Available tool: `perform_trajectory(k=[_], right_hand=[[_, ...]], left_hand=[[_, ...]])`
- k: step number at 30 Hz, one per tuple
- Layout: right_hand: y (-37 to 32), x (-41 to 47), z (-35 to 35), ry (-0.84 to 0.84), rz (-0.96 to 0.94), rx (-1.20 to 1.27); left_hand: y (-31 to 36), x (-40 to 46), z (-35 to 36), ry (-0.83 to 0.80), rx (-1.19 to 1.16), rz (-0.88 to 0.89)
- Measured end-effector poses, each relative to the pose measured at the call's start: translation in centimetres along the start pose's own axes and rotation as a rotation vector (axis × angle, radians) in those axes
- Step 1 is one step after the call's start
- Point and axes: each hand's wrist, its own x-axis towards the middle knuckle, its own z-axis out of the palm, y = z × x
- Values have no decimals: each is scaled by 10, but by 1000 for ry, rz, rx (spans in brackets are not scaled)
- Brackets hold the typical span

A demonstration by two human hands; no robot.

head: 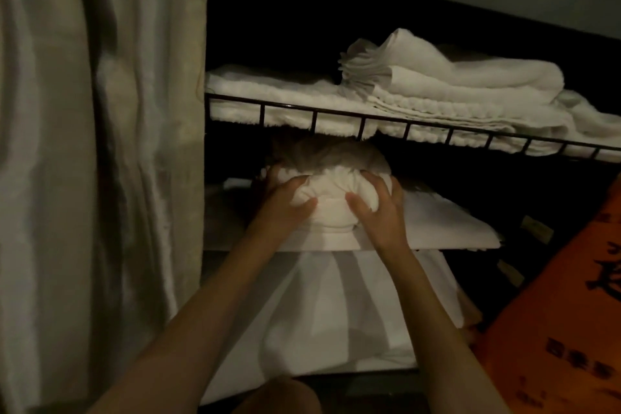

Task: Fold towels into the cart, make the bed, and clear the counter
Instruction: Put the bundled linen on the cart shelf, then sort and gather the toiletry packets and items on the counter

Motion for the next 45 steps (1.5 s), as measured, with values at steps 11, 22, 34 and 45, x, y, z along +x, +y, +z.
perform_trajectory(k=[11, 22, 34, 45], right_hand=[[-8, -47, -82, -190, 283, -534], [-107, -72, -375, -130, 610, -873], [-238, 101, -545, -120, 569, -839], [-189, 270, -566, -236, 456, -772]], left_hand=[[96, -45, 42, -95, 403, 437], [373, -66, 25, -749, 269, 574], [592, 91, -59, -669, 178, 664], [623, 250, -28, -620, 309, 555]])
